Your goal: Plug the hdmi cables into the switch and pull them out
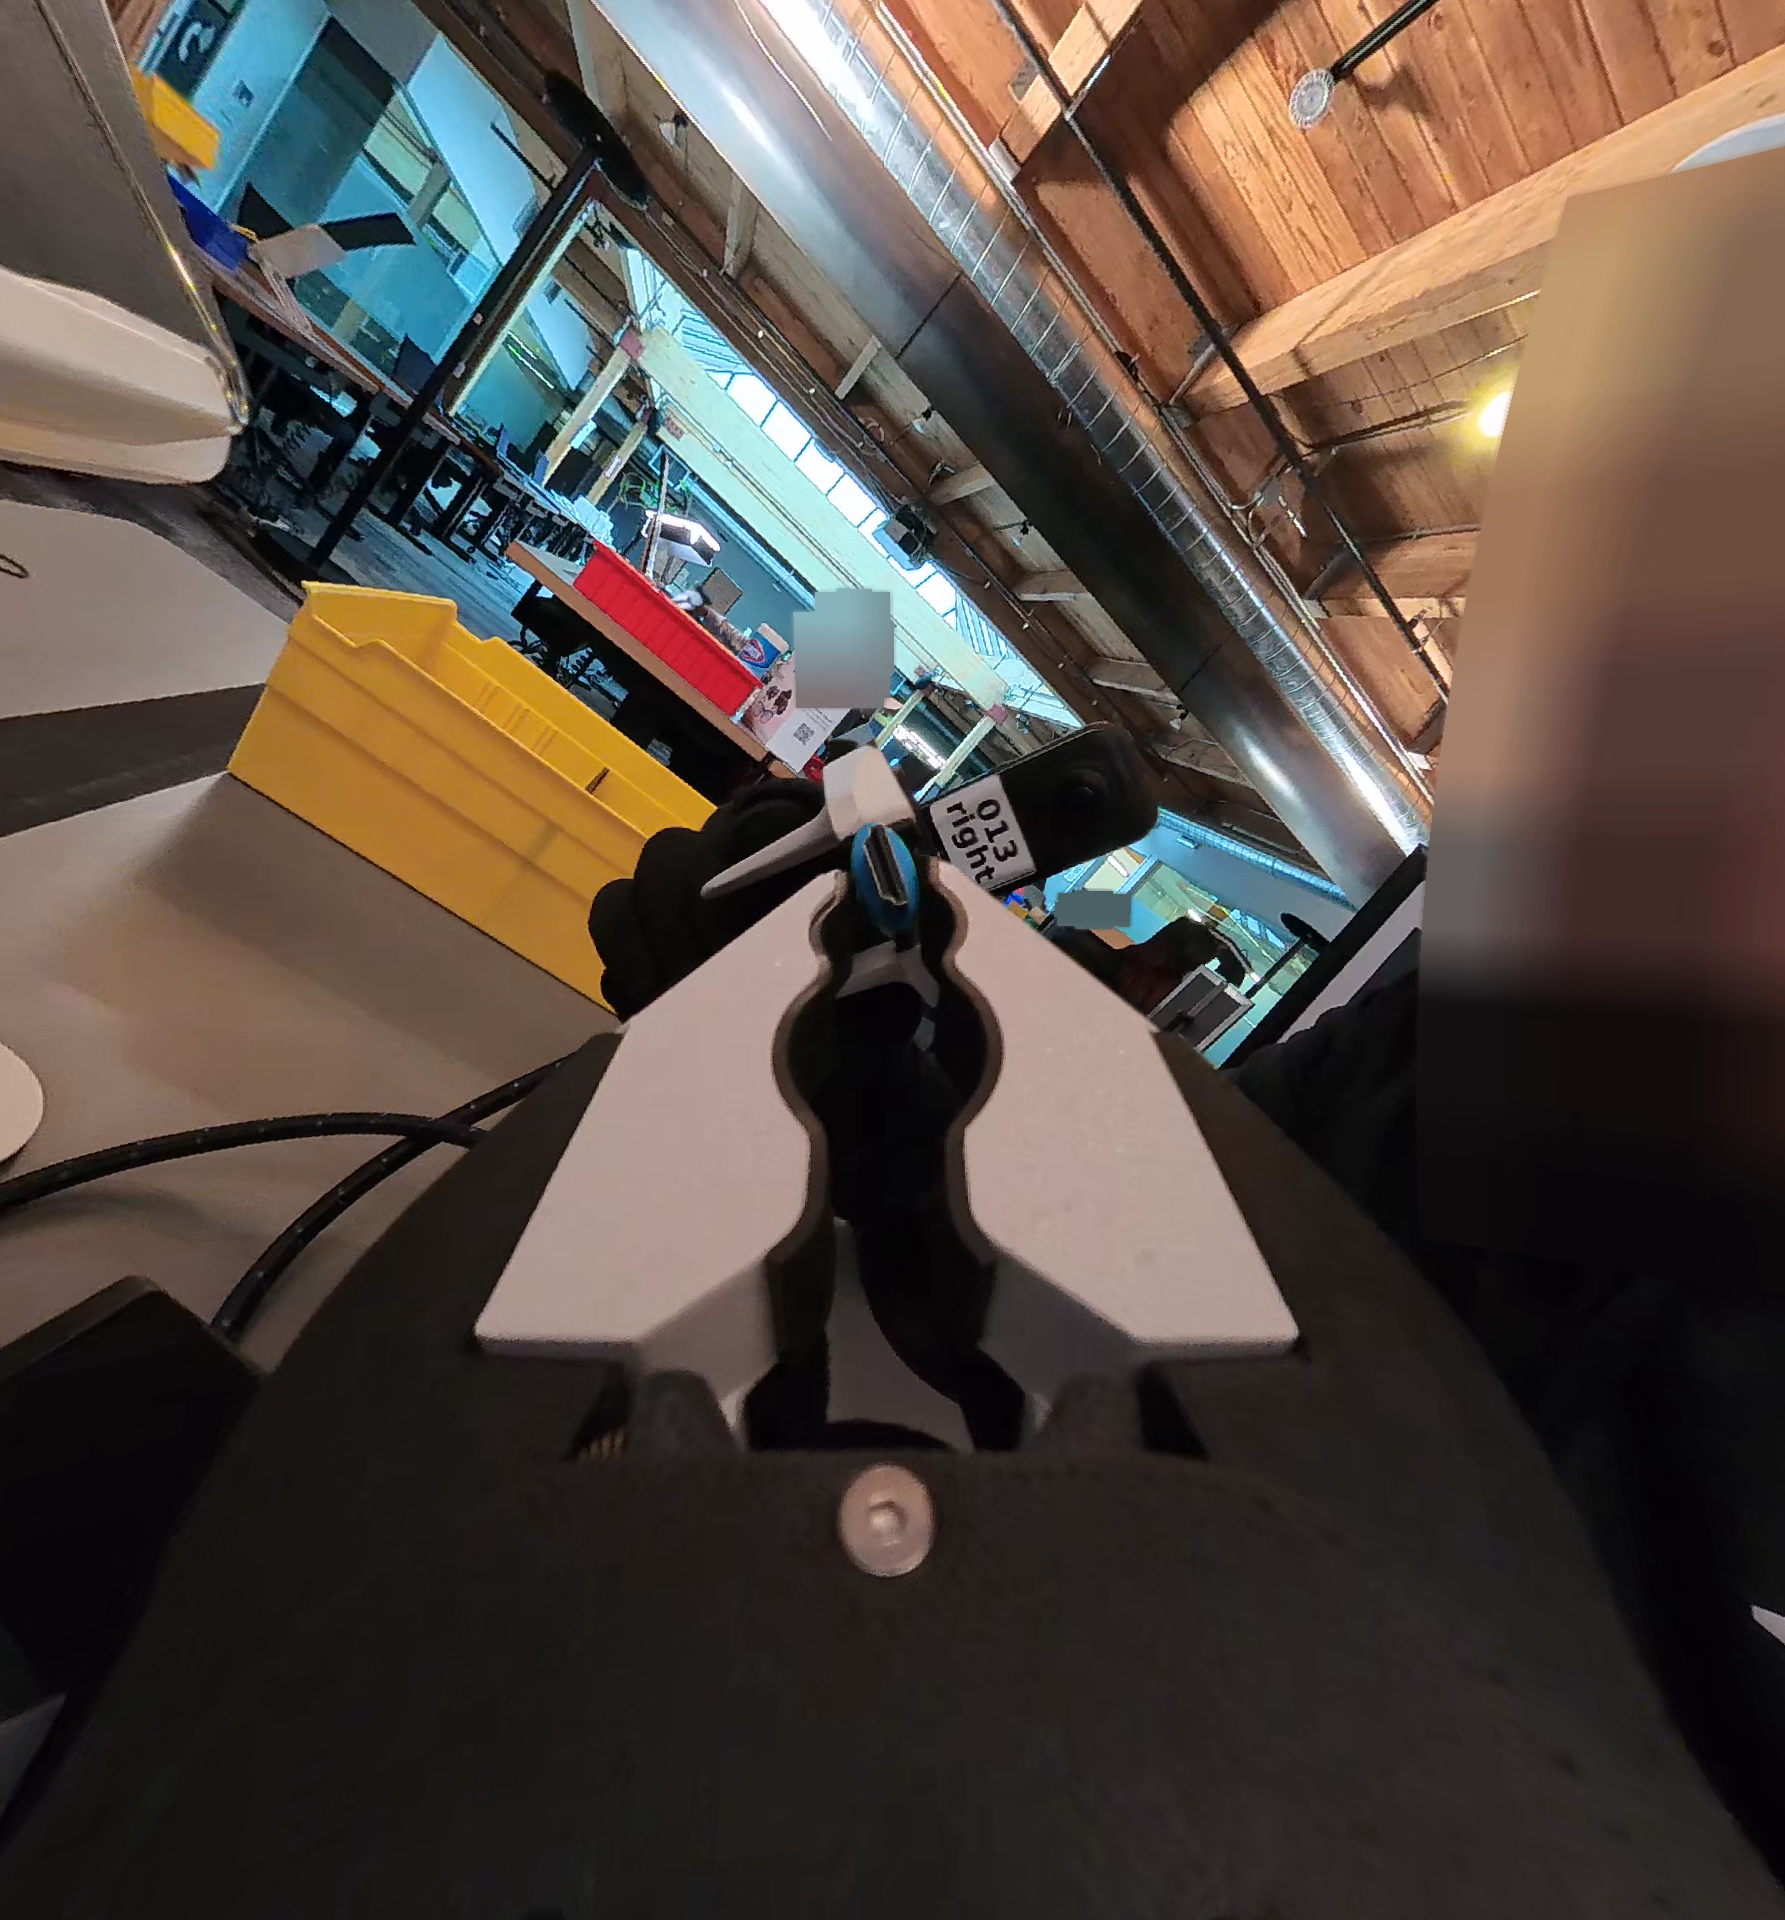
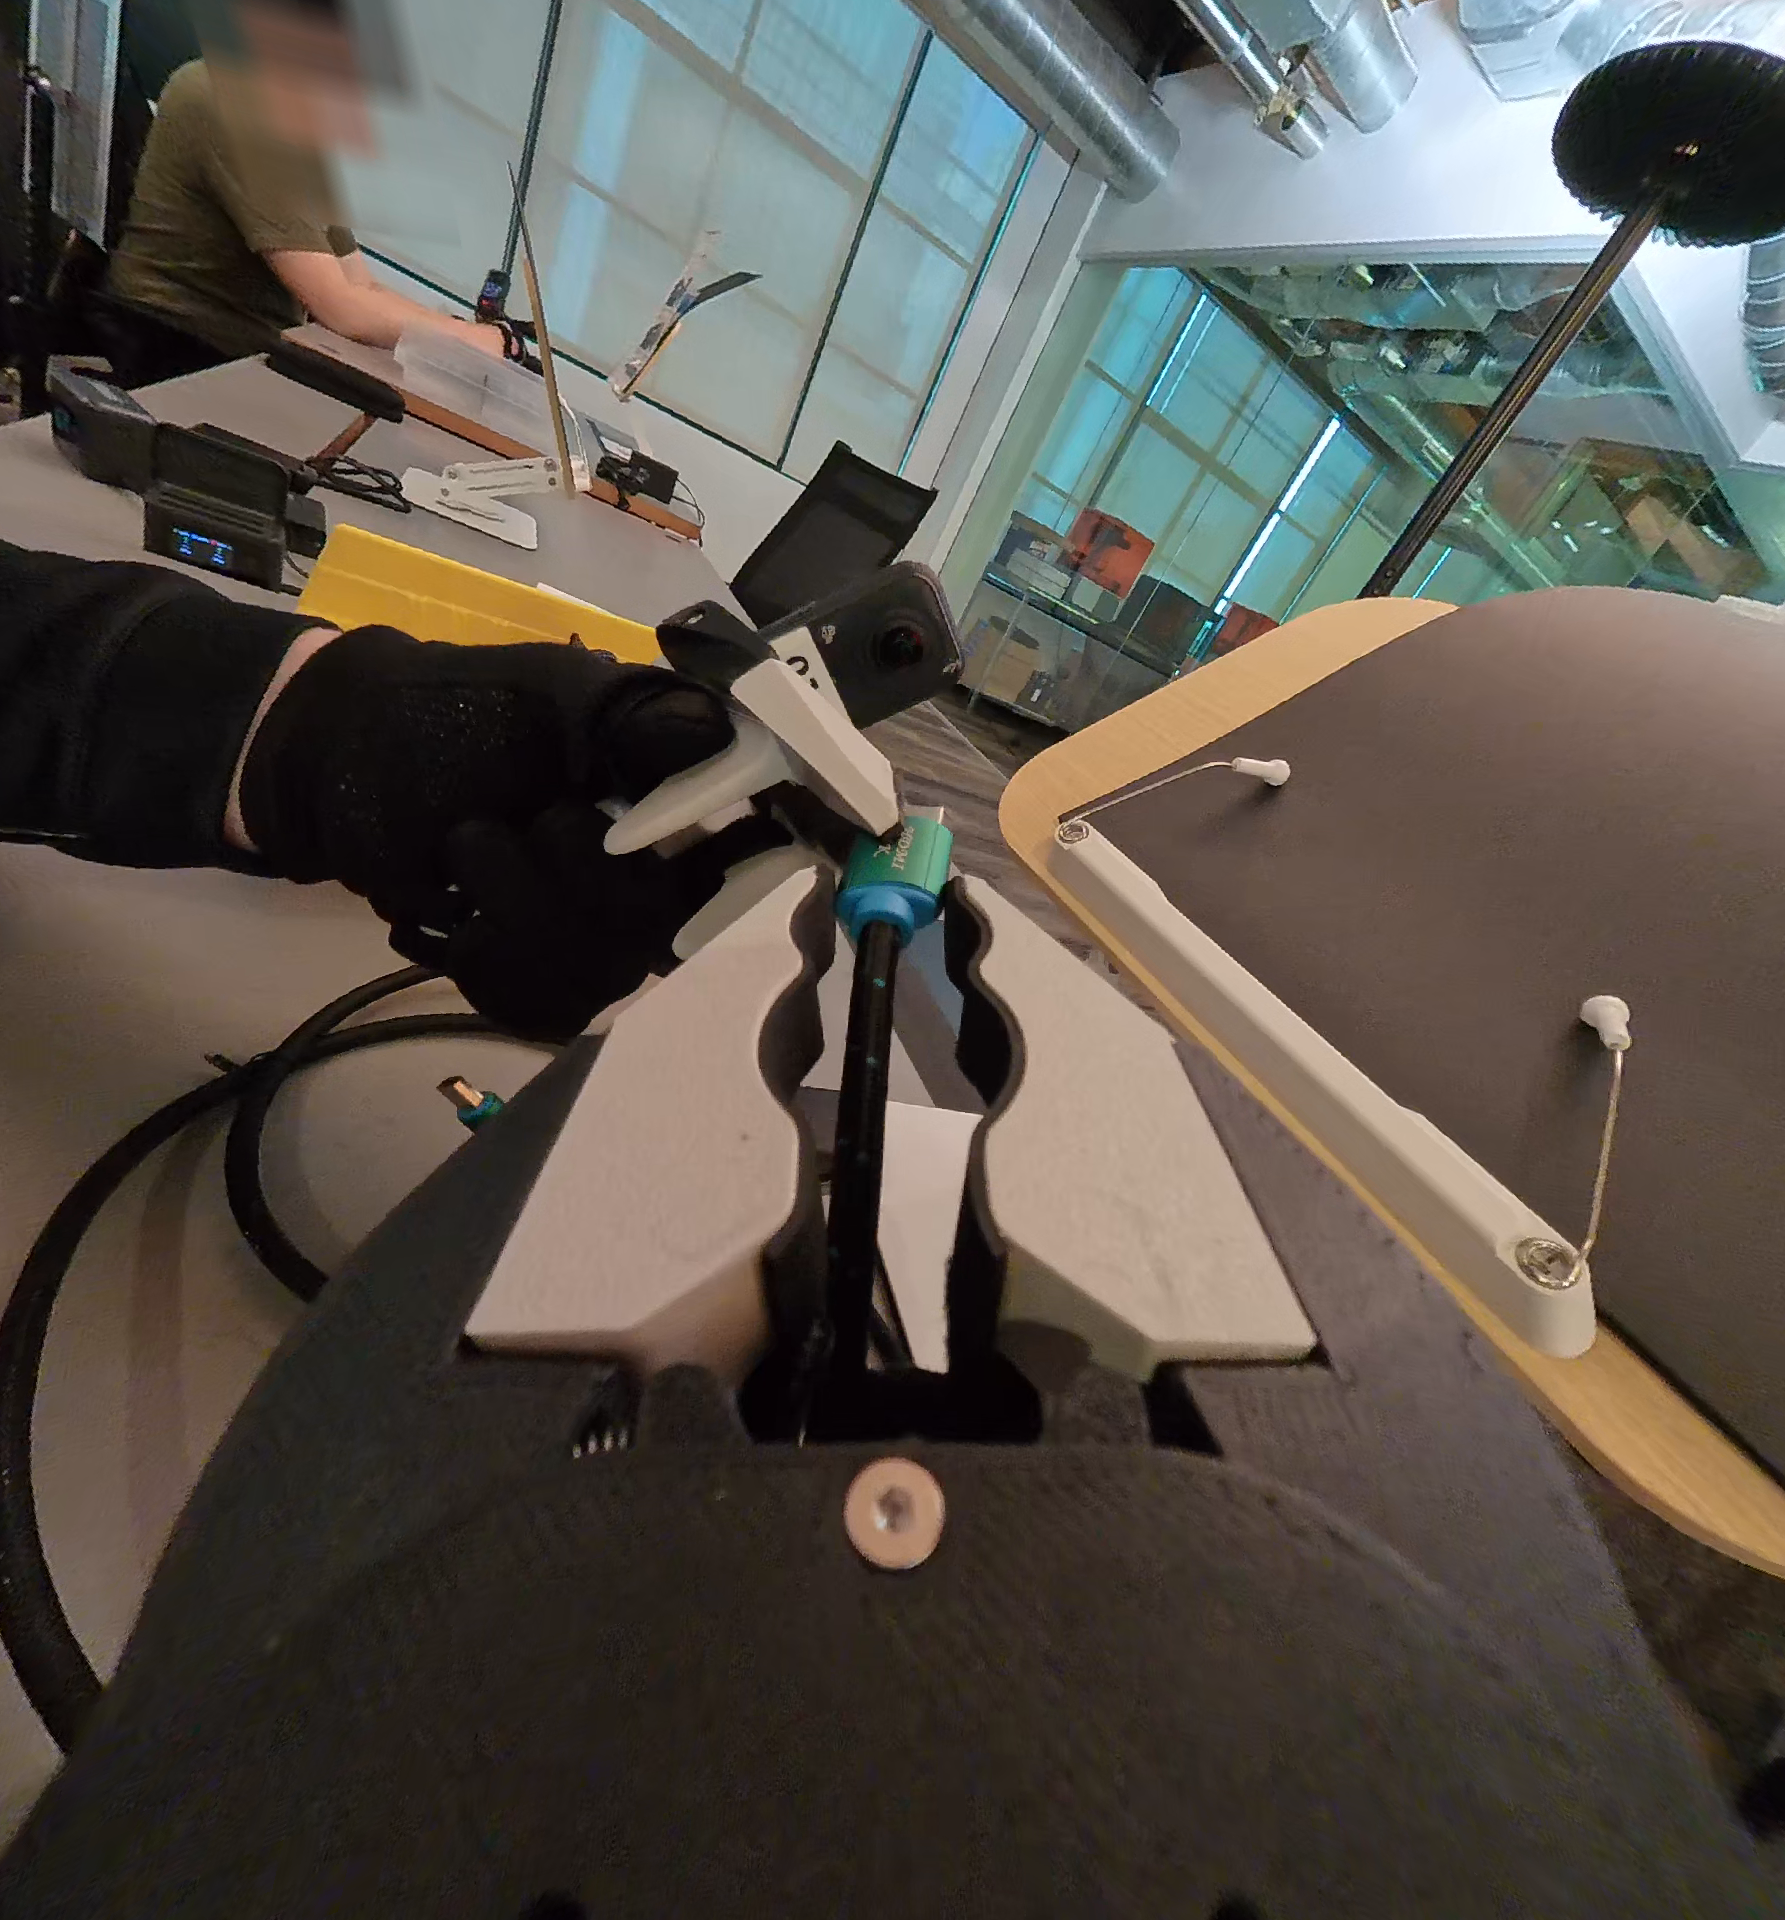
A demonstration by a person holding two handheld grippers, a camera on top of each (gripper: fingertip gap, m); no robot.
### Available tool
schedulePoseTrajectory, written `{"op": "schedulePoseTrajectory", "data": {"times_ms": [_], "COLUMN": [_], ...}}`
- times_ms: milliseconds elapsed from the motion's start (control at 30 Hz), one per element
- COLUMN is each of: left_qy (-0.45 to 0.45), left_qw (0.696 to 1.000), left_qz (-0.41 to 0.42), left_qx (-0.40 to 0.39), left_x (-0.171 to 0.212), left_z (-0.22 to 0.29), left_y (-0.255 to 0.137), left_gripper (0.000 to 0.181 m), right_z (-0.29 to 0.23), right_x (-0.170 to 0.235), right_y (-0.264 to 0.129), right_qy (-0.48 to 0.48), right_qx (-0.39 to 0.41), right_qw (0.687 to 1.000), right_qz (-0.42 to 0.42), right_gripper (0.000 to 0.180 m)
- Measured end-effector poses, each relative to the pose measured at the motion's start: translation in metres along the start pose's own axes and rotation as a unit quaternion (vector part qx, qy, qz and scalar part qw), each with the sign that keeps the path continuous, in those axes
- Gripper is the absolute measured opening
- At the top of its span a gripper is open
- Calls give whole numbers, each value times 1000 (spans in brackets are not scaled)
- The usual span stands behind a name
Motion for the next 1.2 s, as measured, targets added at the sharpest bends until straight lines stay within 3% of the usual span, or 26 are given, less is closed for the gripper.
{"op": "schedulePoseTrajectory", "data": {"times_ms": [800, 1000, 1200], "left_qy": [-8, 8, 65], "left_qw": [1000, 999, 990], "left_qz": [7, -22, -54], "left_qx": [9, -24, -112], "left_x": [-1, 1, -5], "left_z": [0, -4, -14], "left_y": [-1, -1, -12], "left_gripper": [10, 12, 32], "right_z": [-1, -2, -2], "right_x": [-1, 5, 9], "right_y": [1, -1, -3], "right_qy": [-2, 4, 16], "right_qx": [1, -13, -29], "right_qw": [1000, 1000, 999], "right_qz": [-8, -23, -33], "right_gripper": [19, 19, 19]}}
Point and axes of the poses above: each gripper's, where its closed fingertips meet, y out along the fingers, x out of its underside, z = x × y across the jaws, the point moved 2 cm from there along -y, back along the fingers, and after that the axes turned 3 degrees about y, right-handed, at the moved point
